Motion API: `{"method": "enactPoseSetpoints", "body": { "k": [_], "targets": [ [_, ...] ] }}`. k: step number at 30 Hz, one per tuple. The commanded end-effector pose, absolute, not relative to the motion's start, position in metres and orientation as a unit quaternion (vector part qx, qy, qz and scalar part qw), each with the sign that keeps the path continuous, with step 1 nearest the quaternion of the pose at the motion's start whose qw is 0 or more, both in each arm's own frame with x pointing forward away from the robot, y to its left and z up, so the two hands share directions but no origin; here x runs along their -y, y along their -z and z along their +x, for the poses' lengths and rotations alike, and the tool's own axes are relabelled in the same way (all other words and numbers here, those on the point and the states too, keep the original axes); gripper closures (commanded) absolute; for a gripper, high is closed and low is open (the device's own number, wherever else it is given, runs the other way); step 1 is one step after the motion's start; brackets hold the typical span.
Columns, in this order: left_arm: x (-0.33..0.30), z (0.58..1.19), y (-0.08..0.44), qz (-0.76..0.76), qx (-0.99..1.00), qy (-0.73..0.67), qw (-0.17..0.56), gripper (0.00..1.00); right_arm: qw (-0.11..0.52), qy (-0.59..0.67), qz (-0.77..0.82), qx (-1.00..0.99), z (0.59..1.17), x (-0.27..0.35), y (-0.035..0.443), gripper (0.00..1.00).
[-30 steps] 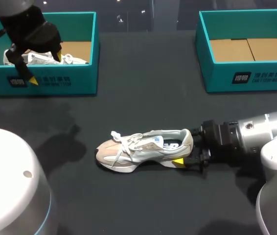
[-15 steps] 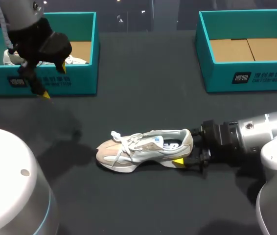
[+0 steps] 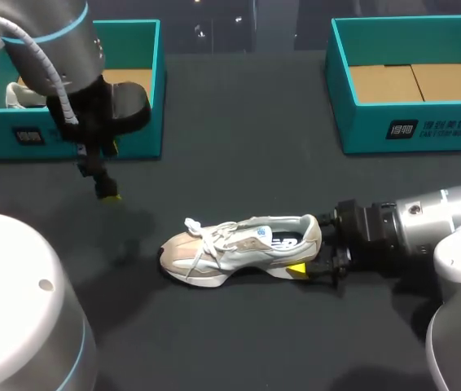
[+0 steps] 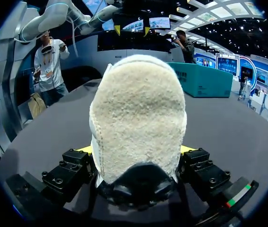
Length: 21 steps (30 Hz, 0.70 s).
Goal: Take the shoe out of the shoebox, open the shoe tongue, remove and reinsert the insole, then place the shoe into the shoebox
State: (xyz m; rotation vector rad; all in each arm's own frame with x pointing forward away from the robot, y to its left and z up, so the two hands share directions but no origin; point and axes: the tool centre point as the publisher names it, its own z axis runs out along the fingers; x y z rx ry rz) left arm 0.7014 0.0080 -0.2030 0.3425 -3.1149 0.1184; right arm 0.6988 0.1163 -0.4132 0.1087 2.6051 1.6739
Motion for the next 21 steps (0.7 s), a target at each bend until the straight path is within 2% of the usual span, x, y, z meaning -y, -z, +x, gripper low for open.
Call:
{"method": "enactPoseSetpoints", "body": {
  "k": [1, 8, 21],
  "targets": [
    [0.017, 0.695, 0.209, 0.183, 0.983, -0.021, 0.016, 0.0, 0.022, -0.538, 0.035, -0.842, 0.698, -0.116, 0.412, 1.0],
    [0.052, 0.672, 0.215, 0.195, 0.98, -0.043, 0.019, 0.0, 0.022, -0.538, 0.035, -0.842, 0.698, -0.116, 0.412, 1.0],
    [0.052, 0.672, 0.215, 0.195, 0.98, -0.043, 0.019, 0.0, 0.022, -0.538, 0.035, -0.842, 0.698, -0.116, 0.412, 1.0]
  ]
}}
